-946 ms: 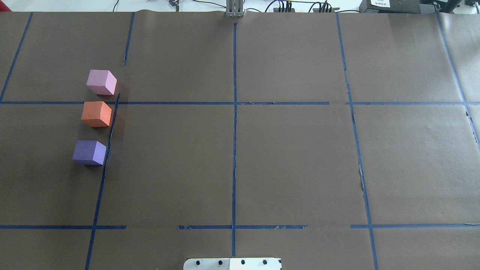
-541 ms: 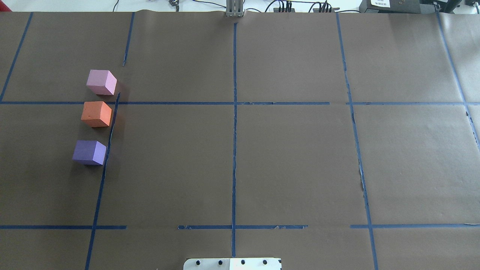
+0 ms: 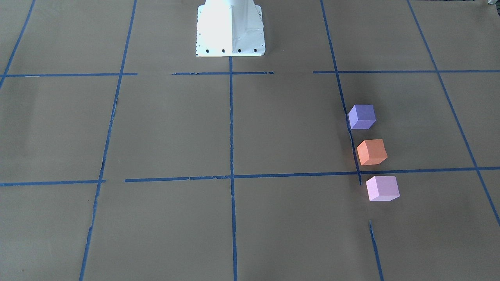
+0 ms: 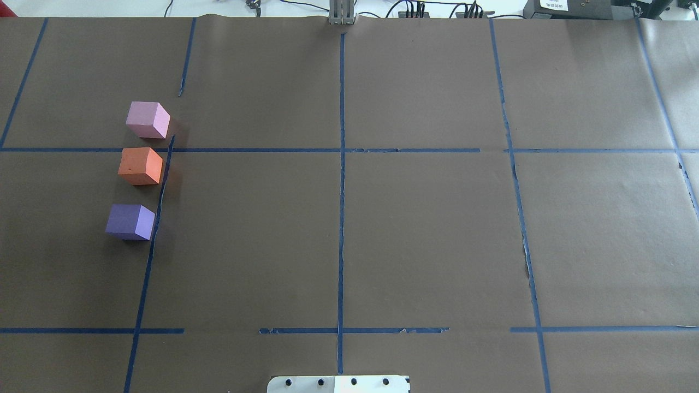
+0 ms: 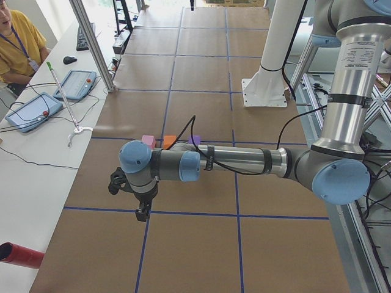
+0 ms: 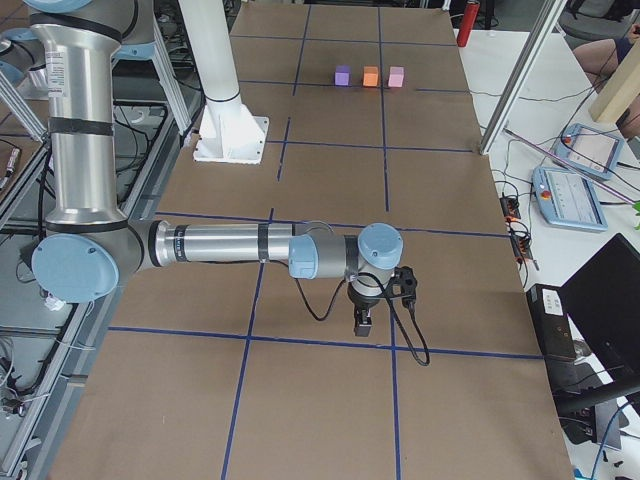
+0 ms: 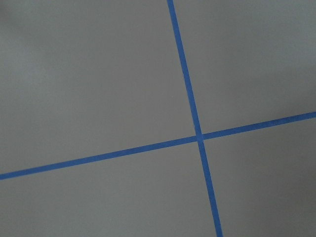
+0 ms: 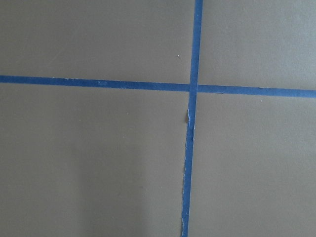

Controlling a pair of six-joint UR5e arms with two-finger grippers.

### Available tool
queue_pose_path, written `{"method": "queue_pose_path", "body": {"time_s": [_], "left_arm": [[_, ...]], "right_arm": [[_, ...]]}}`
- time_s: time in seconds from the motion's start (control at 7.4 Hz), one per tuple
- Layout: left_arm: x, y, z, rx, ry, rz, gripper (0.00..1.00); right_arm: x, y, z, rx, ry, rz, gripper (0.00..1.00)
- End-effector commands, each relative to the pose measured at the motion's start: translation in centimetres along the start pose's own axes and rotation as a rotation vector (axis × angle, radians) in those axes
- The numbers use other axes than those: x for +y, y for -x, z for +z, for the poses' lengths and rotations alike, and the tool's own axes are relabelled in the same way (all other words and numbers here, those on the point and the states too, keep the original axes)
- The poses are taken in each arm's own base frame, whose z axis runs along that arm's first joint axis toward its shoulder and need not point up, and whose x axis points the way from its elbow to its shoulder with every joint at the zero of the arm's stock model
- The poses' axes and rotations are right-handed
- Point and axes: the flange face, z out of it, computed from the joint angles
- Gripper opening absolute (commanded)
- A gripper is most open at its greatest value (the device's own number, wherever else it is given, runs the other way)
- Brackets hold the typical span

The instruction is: Arrange blocks in a line

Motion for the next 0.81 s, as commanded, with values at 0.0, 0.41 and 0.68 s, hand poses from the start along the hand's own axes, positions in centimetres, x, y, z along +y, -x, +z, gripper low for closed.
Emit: {"method": "queue_pose_path", "body": {"time_s": [0.0,0.41,0.68], "left_arm": [[0.41,0.4,0.42,0.009,0.019,-0.091,1.0],[1.37,0.77,0.89,0.006,0.026,-0.116,1.0],[1.32,0.64,0.88,0.007,0.024,-0.112,1.0]], "right_arm": [[0.0,0.0,0.0,0.0,0.0,0.0,1.0],[-0.01,0.01,-0.01,0.0,-0.001,-0.001,1.0],[-0.01,0.01,-0.01,0.0,-0.001,-0.001,1.0]]}}
